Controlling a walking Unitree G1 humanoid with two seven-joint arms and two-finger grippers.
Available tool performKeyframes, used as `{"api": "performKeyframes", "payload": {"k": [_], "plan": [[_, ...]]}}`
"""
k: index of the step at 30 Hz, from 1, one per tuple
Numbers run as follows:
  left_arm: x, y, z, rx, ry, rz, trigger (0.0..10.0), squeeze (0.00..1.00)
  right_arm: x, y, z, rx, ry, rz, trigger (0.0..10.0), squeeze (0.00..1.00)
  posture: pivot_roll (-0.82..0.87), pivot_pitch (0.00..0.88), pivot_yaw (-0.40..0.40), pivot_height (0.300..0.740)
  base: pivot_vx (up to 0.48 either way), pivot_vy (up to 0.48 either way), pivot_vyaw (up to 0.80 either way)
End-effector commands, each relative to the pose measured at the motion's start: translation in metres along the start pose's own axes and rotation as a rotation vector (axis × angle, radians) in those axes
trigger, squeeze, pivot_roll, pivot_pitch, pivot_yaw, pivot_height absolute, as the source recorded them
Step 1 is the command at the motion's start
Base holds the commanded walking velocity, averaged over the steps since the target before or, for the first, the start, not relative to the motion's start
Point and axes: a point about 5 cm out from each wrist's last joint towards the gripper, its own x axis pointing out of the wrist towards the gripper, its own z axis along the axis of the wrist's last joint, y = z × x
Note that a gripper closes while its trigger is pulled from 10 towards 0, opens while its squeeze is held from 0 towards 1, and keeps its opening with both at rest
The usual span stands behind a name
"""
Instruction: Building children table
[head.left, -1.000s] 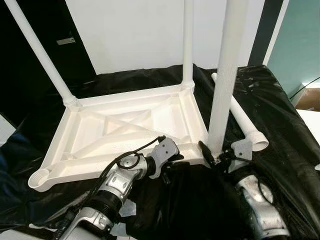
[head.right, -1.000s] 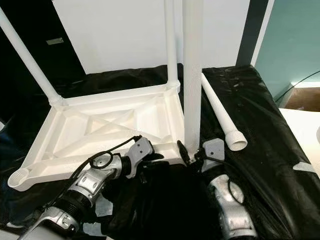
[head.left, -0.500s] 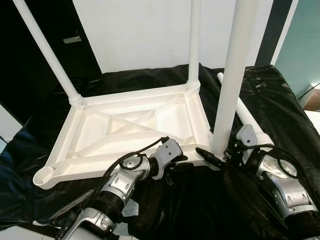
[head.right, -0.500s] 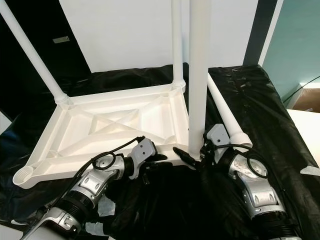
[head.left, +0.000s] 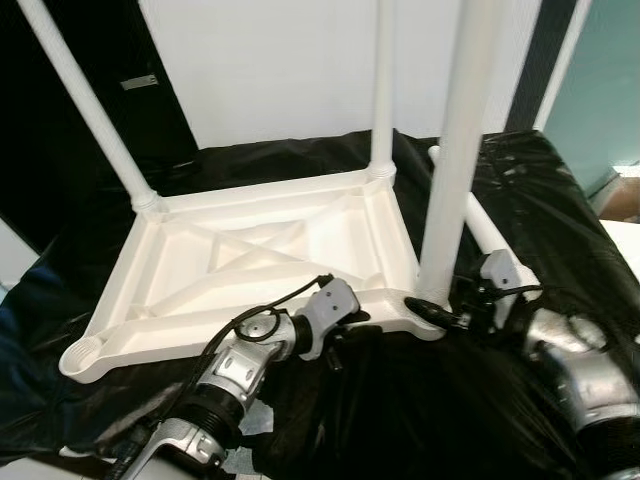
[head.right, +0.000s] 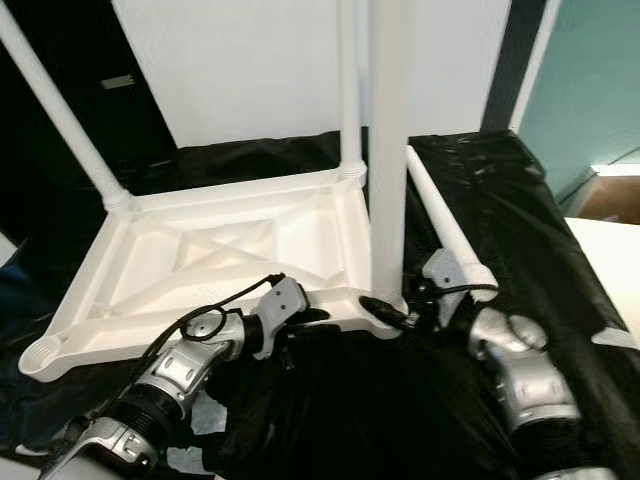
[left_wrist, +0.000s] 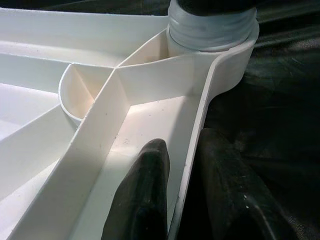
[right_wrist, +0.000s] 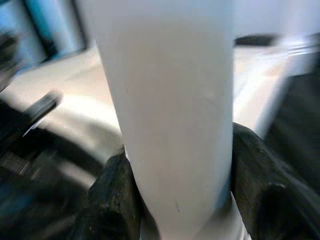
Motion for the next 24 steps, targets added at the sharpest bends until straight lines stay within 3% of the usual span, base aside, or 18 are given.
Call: {"api": "performKeyframes", "payload": {"k": [1, 2, 4, 6, 13, 15, 17, 18, 19, 20, 24], "plan": [[0.01, -0.026, -0.03, -0.069, 0.127, -0.124, 10.0, 0.0, 0.006, 0.0, -0.002, -0.005, -0.022, -0.254, 0.0, 0.0, -0.06, 0.0, 0.085, 0.74, 0.0, 0.0, 0.0], [0.01, -0.026, -0.03, -0.069, 0.127, -0.125, 10.0, 0.0, 0.004, -0.004, 0.0, -0.018, -0.041, -0.362, 0.0, 0.0, -0.06, 0.0, 0.085, 0.74, 0.0, 0.0, 0.0], [0.01, -0.026, -0.03, -0.069, 0.127, -0.125, 10.0, 0.0, 0.004, -0.004, 0.0, -0.018, -0.041, -0.362, 0.0, 0.0, -0.06, 0.0, 0.085, 0.74, 0.0, 0.0, 0.0], [0.009, -0.026, -0.031, -0.068, 0.128, -0.122, 10.0, 0.0, -0.001, -0.014, 0.001, -0.042, -0.041, -0.528, 0.0, 0.0, -0.05, 0.0, 0.085, 0.74, 0.0, 0.0, 0.0], [0.008, -0.026, -0.032, -0.072, 0.132, -0.123, 10.0, 0.0, 0.008, -0.004, 0.002, -0.032, -0.047, -0.489, 0.0, 0.0, -0.05, 0.0, 0.088, 0.74, 0.0, 0.0, 0.0], [0.008, -0.025, -0.031, -0.069, 0.131, -0.121, 10.0, 0.0, 0.015, 0.009, -0.002, -0.019, -0.022, -0.377, 6.4, 0.0, -0.05, 0.0, 0.089, 0.74, 0.0, 0.0, 0.0], [0.008, -0.025, -0.031, -0.069, 0.131, -0.121, 10.0, 0.0, 0.015, 0.009, -0.002, -0.019, -0.022, -0.377, 6.4, 0.0, -0.05, 0.0, 0.089, 0.74, 0.0, 0.0, 0.0], [0.008, -0.025, -0.031, -0.067, 0.131, -0.121, 10.0, 0.0, 0.017, 0.014, -0.005, -0.017, -0.006, -0.338, 10.0, 0.0, -0.05, 0.0, 0.089, 0.74, 0.0, 0.0, 0.0], [0.008, -0.025, -0.031, -0.067, 0.131, -0.121, 10.0, 0.0, 0.017, 0.014, -0.005, -0.017, -0.006, -0.338, 10.0, 0.0, -0.05, 0.0, 0.089, 0.74, 0.0, 0.0, 0.0], [0.008, -0.025, -0.031, -0.068, 0.131, -0.12, 10.0, 0.0, 0.017, 0.017, -0.006, -0.03, 0.002, -0.279, 10.0, 1.0, -0.05, 0.0, 0.089, 0.74, 0.0, 0.0, 0.0], [0.008, -0.025, -0.032, -0.071, 0.132, -0.117, 10.0, 0.0, 0.016, 0.014, -0.005, -0.049, 0.011, -0.169, 10.0, 1.0, -0.06, 0.0, 0.091, 0.74, 0.0, 0.0, 0.0]]}}
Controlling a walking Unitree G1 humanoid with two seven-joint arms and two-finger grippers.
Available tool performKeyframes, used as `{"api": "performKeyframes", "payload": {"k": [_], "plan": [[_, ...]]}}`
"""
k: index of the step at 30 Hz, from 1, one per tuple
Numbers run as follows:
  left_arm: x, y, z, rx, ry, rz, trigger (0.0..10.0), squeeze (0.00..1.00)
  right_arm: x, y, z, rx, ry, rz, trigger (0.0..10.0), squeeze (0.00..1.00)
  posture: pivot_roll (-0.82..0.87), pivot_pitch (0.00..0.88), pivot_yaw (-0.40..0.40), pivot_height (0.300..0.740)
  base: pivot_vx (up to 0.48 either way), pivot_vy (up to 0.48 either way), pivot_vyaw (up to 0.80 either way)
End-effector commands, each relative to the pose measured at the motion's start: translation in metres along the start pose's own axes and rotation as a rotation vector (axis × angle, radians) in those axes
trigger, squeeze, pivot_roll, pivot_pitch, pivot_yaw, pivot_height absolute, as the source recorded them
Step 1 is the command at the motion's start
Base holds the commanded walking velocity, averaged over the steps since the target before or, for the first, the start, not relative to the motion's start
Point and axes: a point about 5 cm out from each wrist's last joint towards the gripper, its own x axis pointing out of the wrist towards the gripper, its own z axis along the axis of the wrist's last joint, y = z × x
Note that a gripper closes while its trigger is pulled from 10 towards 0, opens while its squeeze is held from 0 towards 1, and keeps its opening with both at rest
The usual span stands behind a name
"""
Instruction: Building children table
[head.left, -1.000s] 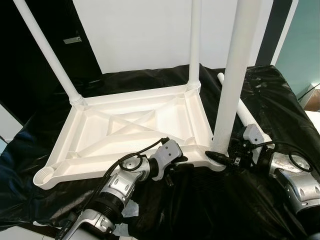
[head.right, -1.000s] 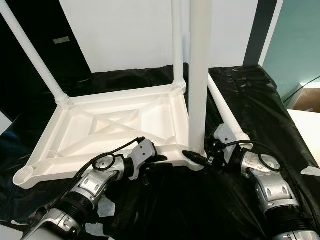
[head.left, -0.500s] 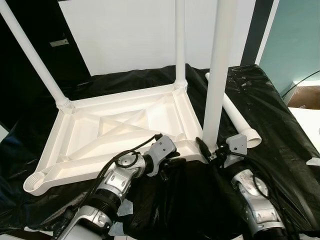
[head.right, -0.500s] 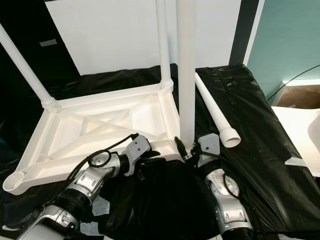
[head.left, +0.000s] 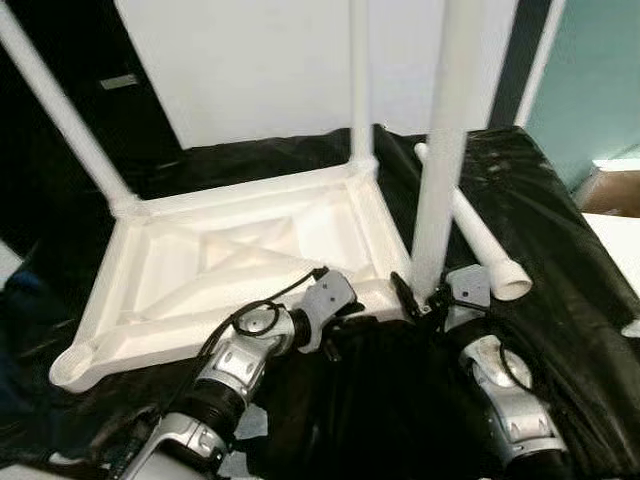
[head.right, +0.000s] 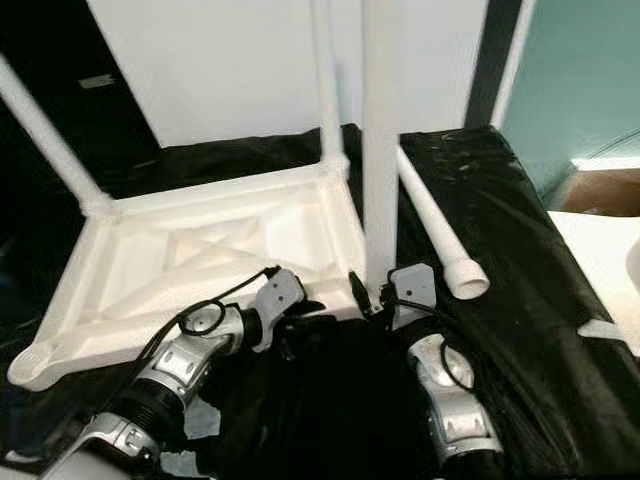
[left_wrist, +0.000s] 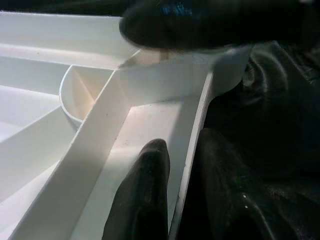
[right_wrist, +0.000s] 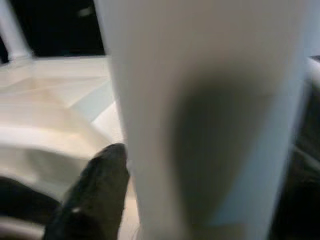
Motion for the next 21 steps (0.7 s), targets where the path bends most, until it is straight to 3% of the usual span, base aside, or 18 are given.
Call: {"api": "performKeyframes", "payload": {"k": [1, 2, 10, 11, 12, 13, 16, 21], "plan": [[0.003, -0.023, -0.034, -0.08, 0.138, -0.138, 10.0, 0.0, 0.002, -0.001, 0.001, -0.004, 0.013, 0.099, 10.0, 1.0, -0.06, 0.0, 0.091, 0.74, 0.0, 0.0, 0.0], [0.003, -0.023, -0.034, -0.077, 0.139, -0.14, 10.0, 0.0, 0.002, -0.007, 0.004, -0.015, 0.012, 0.148, 10.0, 0.0, -0.07, 0.0, 0.095, 0.74, 0.0, 0.0, 0.0], [0.004, -0.021, -0.033, -0.068, 0.139, -0.142, 10.0, 0.0, -0.001, -0.024, 0.013, -0.053, 0.016, 0.298, 10.0, 0.0, -0.07, 0.0, 0.097, 0.74, 0.0, 0.0, 0.0], [0.004, -0.021, -0.033, -0.069, 0.139, -0.142, 10.0, 0.0, -0.003, -0.027, 0.013, -0.063, 0.032, 0.35, 4.7, 0.0, -0.07, 0.0, 0.098, 0.74, 0.0, 0.0, 0.0], [0.004, -0.021, -0.033, -0.069, 0.139, -0.142, 10.0, 0.0, -0.003, -0.027, 0.013, -0.063, 0.032, 0.35, 4.7, 0.0, -0.07, 0.0, 0.098, 0.74, 0.0, 0.0, 0.0], [0.003, -0.021, -0.033, -0.071, 0.141, -0.141, 10.0, 0.0, -0.01, -0.033, 0.013, -0.079, 0.081, 0.483, 0.0, 0.0, -0.07, 0.0, 0.098, 0.74, 0.0, 0.0, 0.0], [0.003, -0.02, -0.033, -0.069, 0.142, -0.14, 10.0, 0.0, -0.015, -0.037, 0.011, -0.109, 0.124, 0.581, 0.0, 0.0, -0.07, 0.0, 0.098, 0.74, 0.0, 0.0, 0.0], [0.003, -0.021, -0.033, -0.066, 0.141, -0.14, 10.0, 0.0, -0.016, -0.04, 0.007, -0.143, 0.167, 0.62, 0.0, 0.0, -0.07, 0.0, 0.098, 0.74, 0.0, 0.0, 0.0]]}}
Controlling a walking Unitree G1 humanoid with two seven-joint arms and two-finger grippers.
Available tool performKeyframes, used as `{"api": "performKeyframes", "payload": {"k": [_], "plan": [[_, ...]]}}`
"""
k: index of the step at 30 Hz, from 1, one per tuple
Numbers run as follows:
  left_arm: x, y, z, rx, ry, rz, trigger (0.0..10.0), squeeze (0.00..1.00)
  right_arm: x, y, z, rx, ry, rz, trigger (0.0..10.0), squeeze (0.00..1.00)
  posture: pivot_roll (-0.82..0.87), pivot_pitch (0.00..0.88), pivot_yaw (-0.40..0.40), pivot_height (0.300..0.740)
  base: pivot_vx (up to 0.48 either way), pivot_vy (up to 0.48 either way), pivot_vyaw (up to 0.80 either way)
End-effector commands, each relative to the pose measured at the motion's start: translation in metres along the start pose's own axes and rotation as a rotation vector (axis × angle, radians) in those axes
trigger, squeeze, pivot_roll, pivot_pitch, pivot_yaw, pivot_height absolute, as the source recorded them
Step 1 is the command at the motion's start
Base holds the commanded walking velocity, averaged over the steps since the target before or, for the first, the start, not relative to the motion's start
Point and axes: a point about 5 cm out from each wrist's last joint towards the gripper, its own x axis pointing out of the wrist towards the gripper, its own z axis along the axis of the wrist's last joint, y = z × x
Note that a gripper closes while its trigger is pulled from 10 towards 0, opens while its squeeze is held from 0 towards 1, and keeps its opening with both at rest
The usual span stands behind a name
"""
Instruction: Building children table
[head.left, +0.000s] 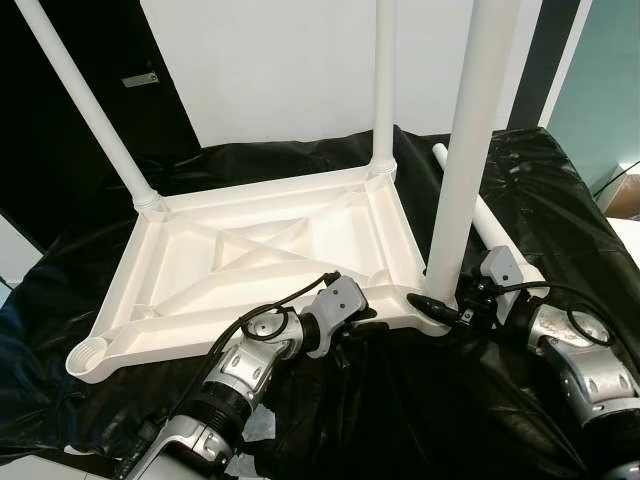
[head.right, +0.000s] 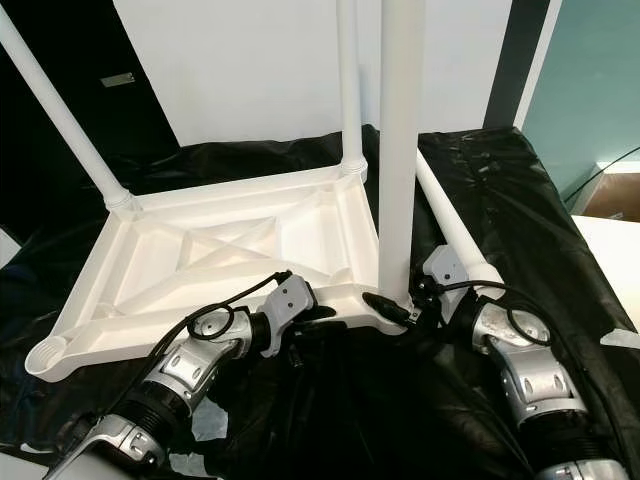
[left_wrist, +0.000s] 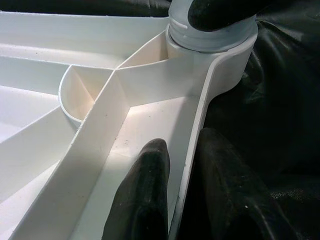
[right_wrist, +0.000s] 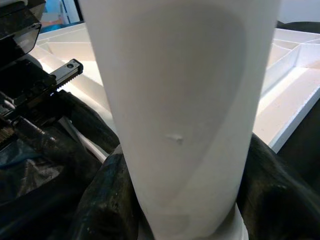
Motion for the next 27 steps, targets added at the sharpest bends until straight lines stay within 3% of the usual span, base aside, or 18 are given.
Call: {"api": "performKeyframes", "payload": {"k": [1, 4, 6, 7, 8, 9, 14, 19, 24, 25, 26, 27], "plan": [[-0.003, -0.018, -0.038, -0.093, 0.151, -0.114, 10.0, 0.0, 0.0, 0.007, -0.006, -0.052, 0.062, 0.081, 0.0, 0.0, -0.07, 0.0, 0.098, 0.74, 0.0, 0.0, 0.0], [-0.004, -0.019, -0.039, -0.098, 0.151, -0.111, 10.0, 0.0, 0.005, 0.014, -0.009, 0.008, 0.027, 0.032, 0.0, 0.0, -0.06, 0.0, 0.096, 0.74, 0.0, 0.0, 0.0], [-0.004, -0.019, -0.039, -0.1, 0.151, -0.109, 10.0, 0.0, 0.013, 0.018, -0.008, 0.047, -0.026, -0.07, 0.0, 0.0, -0.06, 0.0, 0.093, 0.74, 0.0, 0.0, 0.0], [-0.005, -0.018, -0.039, -0.1, 0.151, -0.108, 10.0, 0.0, 0.017, 0.018, -0.008, 0.064, -0.059, -0.174, 0.0, 0.0, -0.06, 0.0, 0.093, 0.74, 0.0, 0.0, 0.0], [-0.004, -0.018, -0.039, -0.103, 0.149, -0.106, 10.0, 0.0, 0.022, 0.016, -0.005, 0.121, -0.156, -0.492, 0.0, 0.0, -0.05, 0.0, 0.085, 0.74, 0.0, 0.0, 0.0], [-0.004, -0.018, -0.039, -0.103, 0.148, -0.105, 10.0, 0.0, 0.022, 0.015, -0.005, 0.138, -0.176, -0.567, 0.0, 0.0, -0.05, 0.0, 0.085, 0.74, 0.0, 0.0, 0.0], [-0.003, -0.019, -0.038, -0.101, 0.146, -0.105, 10.0, 0.0, 0.026, 0.031, -0.003, 0.136, -0.199, -0.691, 0.0, 0.0, -0.05, 0.0, 0.084, 0.74, 0.0, 0.0, 0.0], [-0.004, -0.019, -0.038, -0.102, 0.147, -0.102, 10.0, 0.0, 0.026, 0.025, -0.002, 0.145, -0.196, -0.827, 0.0, 0.0, -0.04, 0.0, 0.08, 0.74, 0.0, 0.0, 0.0], [-0.004, -0.019, -0.039, -0.108, 0.145, -0.099, 10.0, 0.0, 0.028, 0.026, -0.002, 0.146, -0.199, -0.861, 0.0, 0.0, -0.04, 0.0, 0.078, 0.74, 0.0, 0.0, 0.0], [-0.004, -0.019, -0.039, -0.109, 0.144, -0.098, 10.0, 0.0, 0.03, 0.028, -0.003, 0.147, -0.193, -0.848, 4.2, 0.0, -0.04, 0.0, 0.077, 0.74, 0.0, 0.0, 0.0], [-0.004, -0.019, -0.039, -0.11, 0.144, -0.096, 10.0, 0.0, 0.034, 0.032, -0.005, 0.149, -0.174, -0.802, 10.0, 0.0, -0.04, 0.0, 0.077, 0.74, 0.0, 0.0, 0.0], [-0.004, -0.019, -0.039, -0.11, 0.144, -0.095, 10.0, 0.0, 0.037, 0.035, -0.007, 0.151, -0.16, -0.767, 10.0, 0.0, -0.04, 0.0, 0.077, 0.74, 0.0, 0.0, 0.0]]}}
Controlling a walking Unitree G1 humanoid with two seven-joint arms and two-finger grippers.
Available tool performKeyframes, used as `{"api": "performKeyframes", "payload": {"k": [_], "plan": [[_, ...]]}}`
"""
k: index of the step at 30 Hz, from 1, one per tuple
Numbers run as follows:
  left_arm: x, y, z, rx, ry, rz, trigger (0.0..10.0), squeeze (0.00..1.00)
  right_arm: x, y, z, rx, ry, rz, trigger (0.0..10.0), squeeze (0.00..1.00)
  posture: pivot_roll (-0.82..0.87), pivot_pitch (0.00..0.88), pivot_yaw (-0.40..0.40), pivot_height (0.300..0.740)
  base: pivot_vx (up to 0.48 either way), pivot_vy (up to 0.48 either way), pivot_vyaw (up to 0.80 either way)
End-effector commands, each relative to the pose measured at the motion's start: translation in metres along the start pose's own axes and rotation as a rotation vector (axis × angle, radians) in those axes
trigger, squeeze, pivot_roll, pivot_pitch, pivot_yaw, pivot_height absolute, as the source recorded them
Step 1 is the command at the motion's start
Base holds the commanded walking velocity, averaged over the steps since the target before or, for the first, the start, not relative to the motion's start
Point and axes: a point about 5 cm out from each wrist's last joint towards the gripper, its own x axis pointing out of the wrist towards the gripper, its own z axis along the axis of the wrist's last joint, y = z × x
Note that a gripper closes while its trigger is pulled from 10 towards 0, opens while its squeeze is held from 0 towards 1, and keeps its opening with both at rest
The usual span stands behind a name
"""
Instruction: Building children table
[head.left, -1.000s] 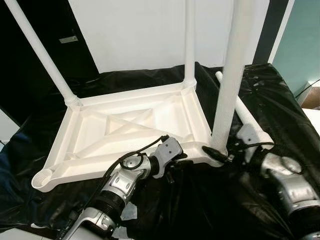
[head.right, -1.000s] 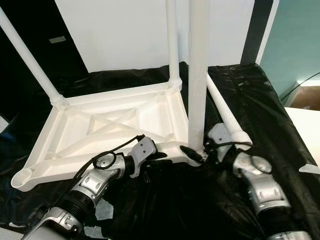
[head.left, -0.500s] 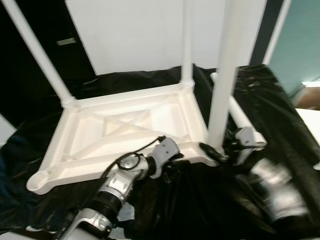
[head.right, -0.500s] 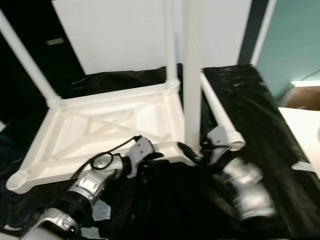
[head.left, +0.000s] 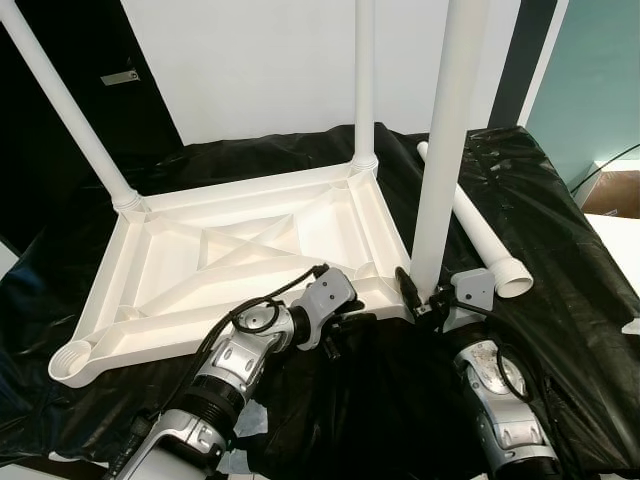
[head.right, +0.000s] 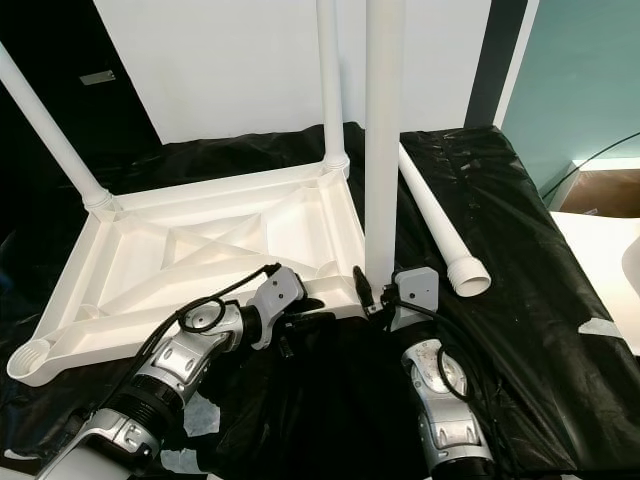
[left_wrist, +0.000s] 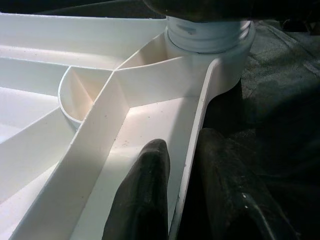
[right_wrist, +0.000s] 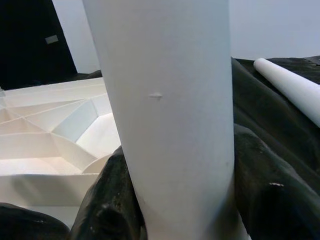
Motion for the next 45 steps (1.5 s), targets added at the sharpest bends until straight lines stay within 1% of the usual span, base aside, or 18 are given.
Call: {"api": "performKeyframes", "payload": {"k": [1, 2, 6, 7, 9, 15, 16, 17, 19, 20, 26, 33, 35, 36, 38, 39, 42, 45], "plan": [[0.005, -0.027, -0.035, -0.077, 0.124, -0.136, 10.0, 0.0, 0.006, -0.005, -0.001, -0.014, 0.021, -0.021, 10.0, 0.0, -0.04, 0.0, 0.077, 0.74, 0.0, 0.0, 0.0], [0.005, -0.027, -0.034, -0.077, 0.124, -0.135, 10.0, 0.0, 0.005, -0.001, -0.003, 0.016, 0.035, 0.051, 10.0, 1.0, -0.04, 0.0, 0.075, 0.74, 0.0, 0.0, 0.0], [0.006, -0.027, -0.034, -0.077, 0.124, -0.134, 10.0, 0.0, 0.005, 0.002, -0.001, 0.047, 0.043, 0.249, 10.0, 1.0, -0.04, 0.0, 0.076, 0.74, 0.0, 0.0, 0.0], [0.006, -0.027, -0.034, -0.077, 0.124, -0.134, 10.0, 0.0, 0.006, -0.002, 0.0, 0.036, 0.057, 0.303, 10.0, 0.0, -0.04, 0.0, 0.076, 0.74, 0.0, 0.0, 0.0], [0.006, -0.027, -0.034, -0.077, 0.124, -0.134, 10.0, 0.0, 0.006, -0.002, 0.0, 0.036, 0.057, 0.303, 10.0, 0.0, -0.04, 0.0, 0.076, 0.74, 0.0, 0.0, 0.0], [0.006, -0.027, -0.034, -0.073, 0.123, -0.135, 10.0, 0.0, 0.006, -0.026, 0.009, -0.041, 0.115, 0.574, 10.0, 0.0, -0.05, 0.0, 0.075, 0.74, 0.0, 0.0, 0.0], [0.006, -0.027, -0.034, -0.073, 0.123, -0.134, 10.0, 0.0, 0.004, -0.028, 0.009, -0.049, 0.134, 0.629, 3.4, 0.0, -0.05, 0.0, 0.075, 0.74, 0.0, 0.0, 0.0], [0.006, -0.027, -0.034, -0.073, 0.123, -0.134, 10.0, 0.0, 0.001, -0.03, 0.01, -0.055, 0.152, 0.674, 2.4, 0.0, -0.05, 0.0, 0.075, 0.74, 0.0, 0.0, 0.0], [0.006, -0.027, -0.034, -0.073, 0.123, -0.134, 10.0, 0.0, 0.001, -0.03, 0.01, -0.055, 0.152, 0.674, 2.4, 0.0, -0.05, 0.0, 0.075, 0.74, 0.0, 0.0, 0.0], [0.005, -0.027, -0.035, -0.073, 0.124, -0.133, 10.0, 0.0, -0.003, -0.033, 0.01, -0.045, 0.184, 0.744, 0.0, 0.0, -0.05, 0.0, 0.075, 0.74, 0.0, 0.0, 0.0], [0.006, -0.027, -0.034, -0.072, 0.124, -0.133, 10.0, 0.0, -0.016, -0.041, 0.003, -0.129, 0.338, 0.928, 0.0, 0.0, -0.05, 0.0, 0.074, 0.74, 0.0, 0.0, 0.0], [0.006, -0.028, -0.035, -0.077, 0.121, -0.133, 10.0, 0.0, -0.024, -0.017, -0.01, -0.071, 0.368, 0.911, 0.0, 0.0, -0.05, 0.0, 0.07, 0.74, 0.0, 0.0, 0.0], [0.005, -0.029, -0.035, -0.079, 0.121, -0.133, 10.0, 0.0, -0.018, 0.0, -0.014, -0.077, 0.276, 0.735, 0.0, 0.0, -0.04, 0.0, 0.071, 0.74, 0.0, 0.0, 0.0], [0.005, -0.029, -0.035, -0.079, 0.121, -0.133, 10.0, 0.0, -0.018, 0.0, -0.014, -0.077, 0.276, 0.735, 0.0, 0.0, -0.04, 0.0, 0.071, 0.74, 0.0, 0.0, 0.0], [0.005, -0.03, -0.036, -0.081, 0.121, -0.135, 10.0, 0.0, 0.004, -0.004, -0.005, -0.073, 0.106, 0.322, 0.0, 0.0, -0.03, 0.0, 0.072, 0.74, 0.0, 0.0, 0.0], [0.006, -0.03, -0.035, -0.08, 0.121, -0.137, 10.0, 0.0, 0.01, -0.006, 0.0, -0.058, 0.061, 0.203, 0.0, 0.0, -0.03, 0.0, 0.075, 0.74, 0.0, 0.0, 0.0], [0.006, -0.031, -0.035, -0.08, 0.121, -0.139, 10.0, 0.0, 0.014, -0.007, 0.003, -0.048, 0.043, 0.153, 0.0, 0.0, -0.04, 0.0, 0.078, 0.74, 0.0, 0.0, 0.0], [0.005, -0.031, -0.035, -0.076, 0.124, -0.144, 10.0, 0.0, 0.013, 0.009, -0.001, -0.048, 0.073, 0.215, 0.0, 0.0, -0.03, 0.0, 0.076, 0.74, 0.0, 0.0, 0.0]]}}
